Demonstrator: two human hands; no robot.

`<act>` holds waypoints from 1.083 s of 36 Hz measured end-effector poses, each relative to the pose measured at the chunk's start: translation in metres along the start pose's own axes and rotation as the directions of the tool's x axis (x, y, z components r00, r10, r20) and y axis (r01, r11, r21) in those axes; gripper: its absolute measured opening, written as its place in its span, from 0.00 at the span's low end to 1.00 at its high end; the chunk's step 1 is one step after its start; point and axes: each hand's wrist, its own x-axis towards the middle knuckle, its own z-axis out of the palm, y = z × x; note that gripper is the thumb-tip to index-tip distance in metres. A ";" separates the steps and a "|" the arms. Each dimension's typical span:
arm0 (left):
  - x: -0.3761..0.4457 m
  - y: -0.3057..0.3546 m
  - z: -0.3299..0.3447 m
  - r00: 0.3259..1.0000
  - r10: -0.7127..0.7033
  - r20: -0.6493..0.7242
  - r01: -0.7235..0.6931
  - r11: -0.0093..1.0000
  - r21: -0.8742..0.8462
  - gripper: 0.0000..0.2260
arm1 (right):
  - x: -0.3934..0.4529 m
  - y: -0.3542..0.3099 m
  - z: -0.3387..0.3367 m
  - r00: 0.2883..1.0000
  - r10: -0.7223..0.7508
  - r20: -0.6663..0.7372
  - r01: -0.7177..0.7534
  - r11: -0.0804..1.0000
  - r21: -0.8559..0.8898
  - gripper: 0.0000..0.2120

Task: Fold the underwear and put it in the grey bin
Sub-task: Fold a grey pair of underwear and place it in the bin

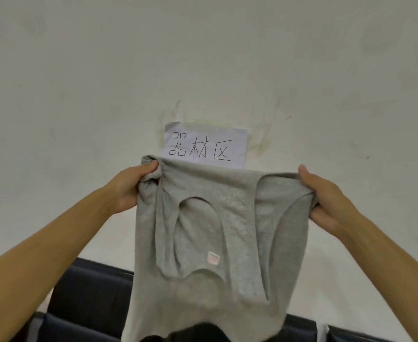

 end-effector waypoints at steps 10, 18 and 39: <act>-0.016 0.008 -0.054 0.990 0.117 -0.081 -0.094 0.964 0.249 0.35 | -0.007 -0.009 -0.039 0.995 0.005 0.102 0.052 0.834 -0.549 0.23; -0.015 0.012 -0.052 0.990 0.129 -0.058 -0.112 0.965 0.237 0.30 | -0.013 -0.015 -0.064 0.988 -0.151 -0.034 0.125 0.908 -0.399 0.44; -0.037 0.025 -0.025 0.876 0.086 0.474 -0.095 0.995 -0.005 0.19 | -0.031 -0.020 -0.098 0.978 0.069 -0.199 -0.086 0.993 -0.076 0.43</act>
